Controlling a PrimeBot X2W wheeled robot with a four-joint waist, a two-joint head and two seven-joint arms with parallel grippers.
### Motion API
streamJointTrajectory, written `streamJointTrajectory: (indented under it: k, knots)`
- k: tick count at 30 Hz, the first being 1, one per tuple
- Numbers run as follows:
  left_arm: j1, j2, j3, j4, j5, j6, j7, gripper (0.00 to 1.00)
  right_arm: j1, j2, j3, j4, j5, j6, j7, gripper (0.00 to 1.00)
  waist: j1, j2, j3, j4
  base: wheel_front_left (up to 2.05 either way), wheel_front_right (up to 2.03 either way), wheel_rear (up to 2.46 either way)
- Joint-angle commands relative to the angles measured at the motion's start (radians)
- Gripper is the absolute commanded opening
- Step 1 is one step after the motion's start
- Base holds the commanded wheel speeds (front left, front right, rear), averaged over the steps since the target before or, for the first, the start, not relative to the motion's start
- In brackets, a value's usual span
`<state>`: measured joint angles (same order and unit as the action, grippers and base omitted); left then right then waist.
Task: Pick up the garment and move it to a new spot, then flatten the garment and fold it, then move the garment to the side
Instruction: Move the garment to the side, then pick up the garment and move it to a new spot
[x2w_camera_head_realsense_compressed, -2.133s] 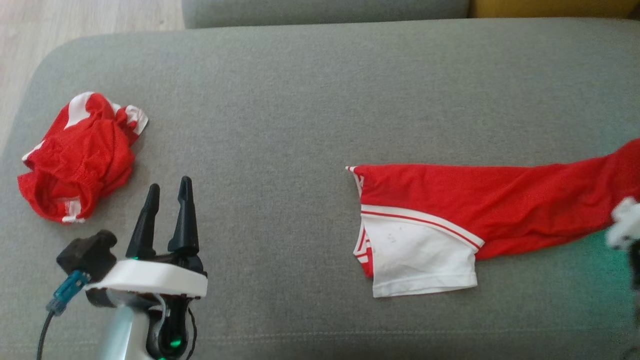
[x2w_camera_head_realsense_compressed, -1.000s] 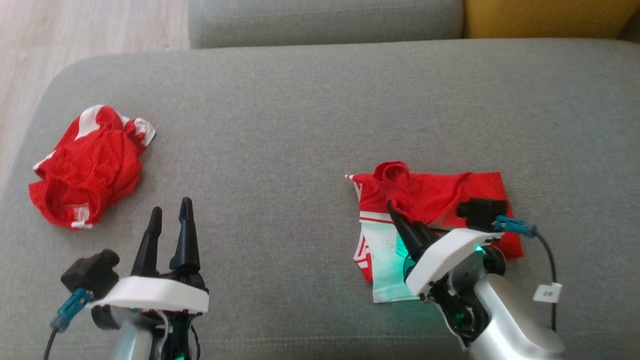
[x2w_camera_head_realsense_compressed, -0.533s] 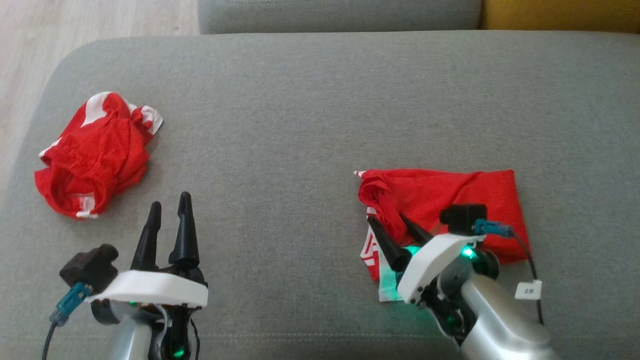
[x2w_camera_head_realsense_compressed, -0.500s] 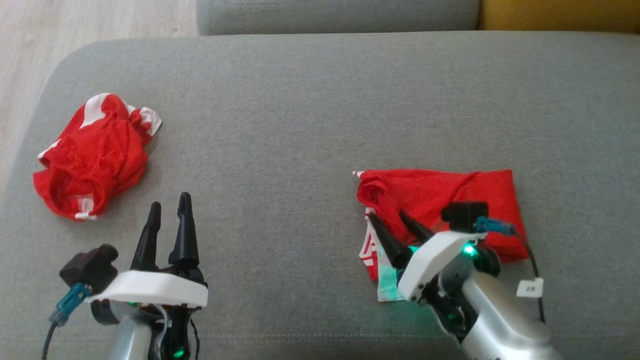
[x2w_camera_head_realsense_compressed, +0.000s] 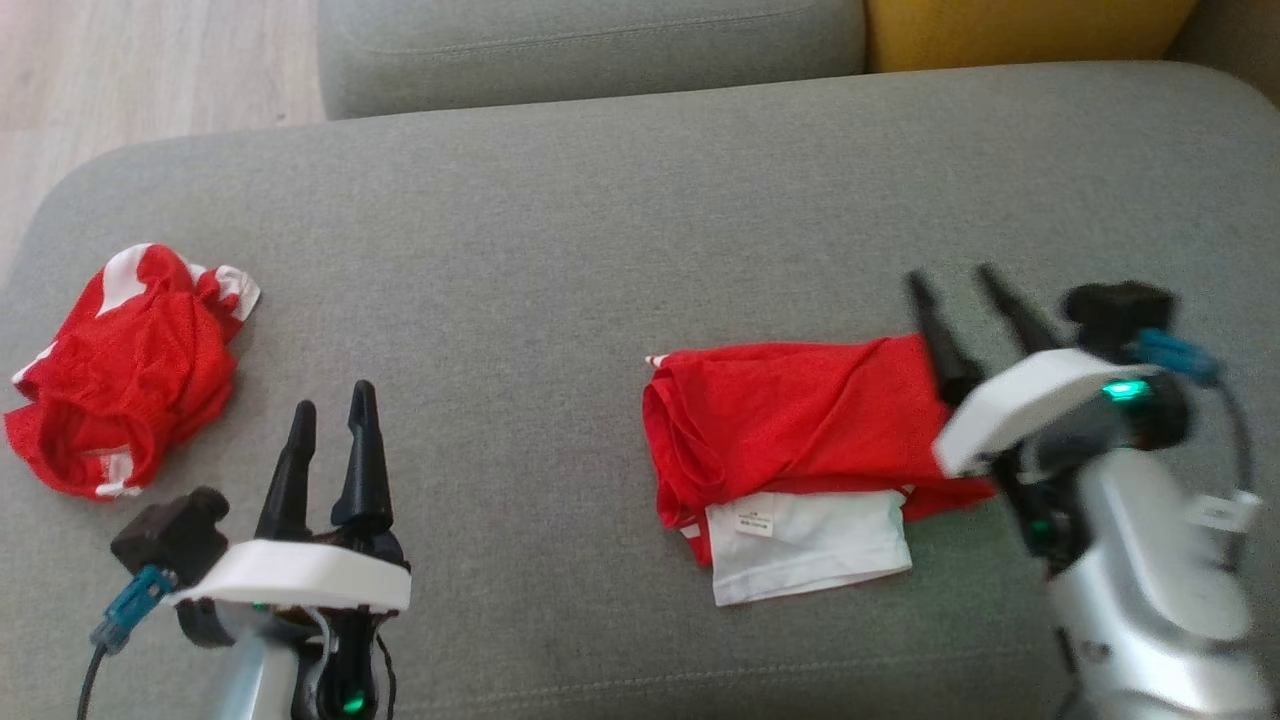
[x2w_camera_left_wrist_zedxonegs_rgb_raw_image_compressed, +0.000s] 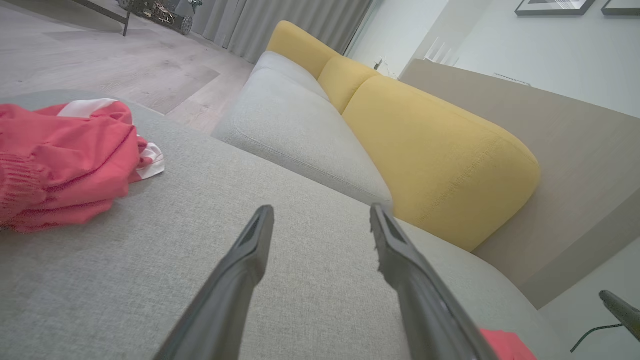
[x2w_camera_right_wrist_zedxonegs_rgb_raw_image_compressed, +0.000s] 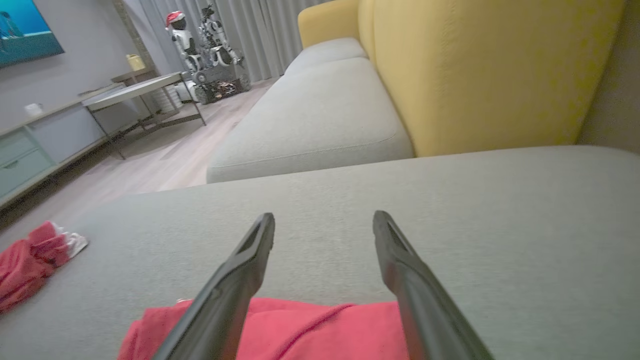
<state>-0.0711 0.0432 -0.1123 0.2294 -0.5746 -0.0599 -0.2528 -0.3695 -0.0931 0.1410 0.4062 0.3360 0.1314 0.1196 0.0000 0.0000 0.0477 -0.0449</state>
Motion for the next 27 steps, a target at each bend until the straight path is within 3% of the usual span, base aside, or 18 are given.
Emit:
streamJointTrajectory:
  k: [1, 6, 13, 18, 27]
  knots:
    - [-0.040, 0.007, 0.034, -0.041, 0.001, 0.003, -0.009, 1.00, 0.006, -0.017, -0.009, -0.067, -0.034, -0.001, -0.010, 1.00, 0.0000, 0.0000, 0.002, -0.006, 0.00, 0.00, 0.00]
    - [-0.044, 0.007, 0.029, -0.057, -0.001, 0.003, -0.009, 1.00, 0.075, -0.055, -0.055, -0.134, -0.083, -0.001, -0.061, 1.00, 0.0000, 0.0000, 0.006, -0.009, 0.00, 0.00, 0.00]
    - [-0.028, 0.007, 0.017, -0.085, 0.042, 0.001, -0.009, 1.00, 0.197, -0.088, -0.100, -0.171, -0.141, -0.001, -0.240, 1.00, 0.0000, 0.0000, 0.007, -0.002, 0.00, 0.00, 0.00]
    - [0.006, 0.007, 0.025, -0.142, 0.128, 0.014, -0.009, 1.00, 0.253, -0.060, -0.136, -0.168, -0.208, -0.001, -0.343, 1.00, 0.0000, 0.0000, 0.007, -0.002, 0.00, 0.00, 0.00]
    - [0.058, 0.007, 0.019, -0.202, 0.187, 0.039, -0.009, 1.00, 0.288, -0.019, -0.156, -0.154, -0.285, -0.001, -0.378, 1.00, 0.0000, 0.0000, 0.004, -0.001, 0.00, 0.00, 0.00]
